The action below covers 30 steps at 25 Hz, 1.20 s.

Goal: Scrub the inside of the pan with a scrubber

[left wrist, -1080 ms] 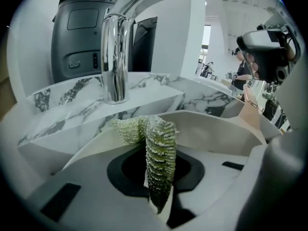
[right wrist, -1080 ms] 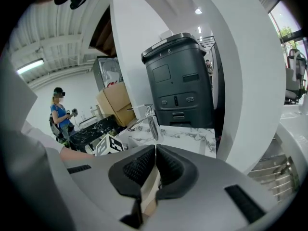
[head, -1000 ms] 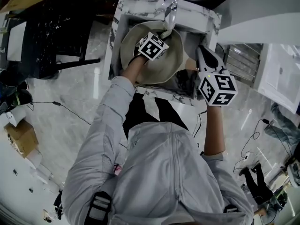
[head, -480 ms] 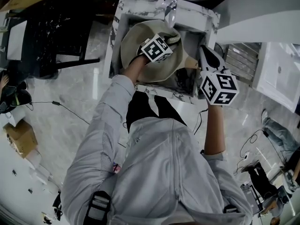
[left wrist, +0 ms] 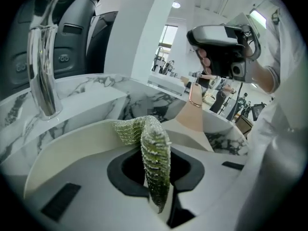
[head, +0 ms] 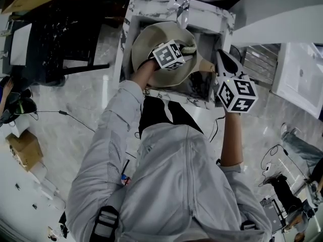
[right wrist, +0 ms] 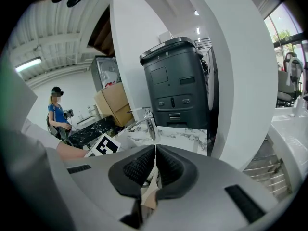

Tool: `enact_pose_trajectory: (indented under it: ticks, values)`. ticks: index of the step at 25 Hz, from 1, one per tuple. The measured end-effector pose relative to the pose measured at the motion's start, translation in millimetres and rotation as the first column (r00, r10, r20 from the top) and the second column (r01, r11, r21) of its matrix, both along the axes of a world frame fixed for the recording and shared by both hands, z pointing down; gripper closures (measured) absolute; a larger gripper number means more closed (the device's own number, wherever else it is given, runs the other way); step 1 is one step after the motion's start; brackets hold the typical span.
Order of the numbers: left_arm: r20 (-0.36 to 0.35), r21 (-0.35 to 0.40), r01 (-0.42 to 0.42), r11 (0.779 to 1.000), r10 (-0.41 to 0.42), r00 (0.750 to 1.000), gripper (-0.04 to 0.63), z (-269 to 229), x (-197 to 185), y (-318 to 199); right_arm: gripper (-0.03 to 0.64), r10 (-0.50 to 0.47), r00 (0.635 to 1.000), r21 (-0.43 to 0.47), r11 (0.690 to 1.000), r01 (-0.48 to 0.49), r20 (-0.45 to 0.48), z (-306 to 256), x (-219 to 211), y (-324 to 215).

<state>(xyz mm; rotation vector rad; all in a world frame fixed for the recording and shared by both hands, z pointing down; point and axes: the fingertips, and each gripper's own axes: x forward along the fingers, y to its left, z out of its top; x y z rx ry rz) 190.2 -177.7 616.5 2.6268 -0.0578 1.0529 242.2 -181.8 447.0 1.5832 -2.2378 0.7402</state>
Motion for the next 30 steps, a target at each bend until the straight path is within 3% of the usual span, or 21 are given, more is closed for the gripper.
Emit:
enact_pose_trajectory:
  ticks: [5, 9, 16, 20, 26, 30]
  values:
    - [0.003, -0.003, -0.163, 0.987, 0.163, 0.987, 0.525, -6.3, -2.5, 31.4, 0.58, 0.012, 1.0, -0.012, 1.0, -0.012, 0.006, 0.1, 2.8, 6.6]
    - [0.006, -0.018, -0.292, 0.956, 0.292, 0.956, 0.525, -8.3, -8.5, 59.0, 0.58, 0.038, 0.999, -0.028, 0.999, -0.037, 0.013, 3.5, 4.8, 9.4]
    - [-0.014, -0.098, -0.419, 0.903, 0.42, 0.908, 0.525, -13.0, -25.0, 84.8, 0.58, 0.089, 0.996, -0.046, 0.995, -0.088, 0.022, 1.5, 4.7, 17.1]
    - [-0.014, -0.168, -0.504, 0.847, 0.509, 0.861, 0.525, -14.8, -36.7, 95.1, 0.58, 0.123, 0.992, -0.071, 0.99, -0.121, 0.024, 8.1, 6.8, 21.0]
    - [-0.013, -0.274, -0.63, 0.726, 0.653, 0.758, 0.525, -17.5, -63.8, 119.4, 0.58, 0.215, 0.976, -0.09, 0.973, -0.212, 0.021, 11.4, 14.6, 27.5]
    - [-0.031, -0.349, -0.669, 0.656, 0.705, 0.708, 0.525, -18.6, -79.9, 129.3, 0.58, 0.247, 0.969, -0.101, 0.964, -0.244, 0.015, 12.6, 8.0, 32.0]
